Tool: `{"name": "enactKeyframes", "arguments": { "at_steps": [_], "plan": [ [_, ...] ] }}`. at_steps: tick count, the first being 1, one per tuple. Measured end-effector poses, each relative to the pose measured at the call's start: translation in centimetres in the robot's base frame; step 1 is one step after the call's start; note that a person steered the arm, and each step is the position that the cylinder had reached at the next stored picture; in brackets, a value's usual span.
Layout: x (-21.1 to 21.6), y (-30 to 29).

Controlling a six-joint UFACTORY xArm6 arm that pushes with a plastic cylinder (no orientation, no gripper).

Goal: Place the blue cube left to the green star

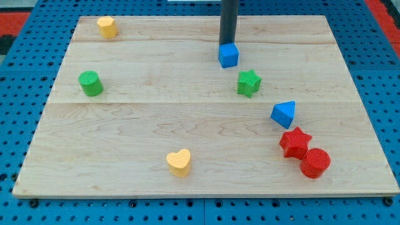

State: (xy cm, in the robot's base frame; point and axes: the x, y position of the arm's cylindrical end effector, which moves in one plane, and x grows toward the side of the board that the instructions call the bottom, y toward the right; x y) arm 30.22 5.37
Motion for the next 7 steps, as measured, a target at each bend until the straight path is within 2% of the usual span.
{"name": "enactKeyframes", "arguments": {
  "at_steps": [1, 7],
  "plan": [
    [3.6, -0.8],
    [7.3, -0.9]
  ]
}}
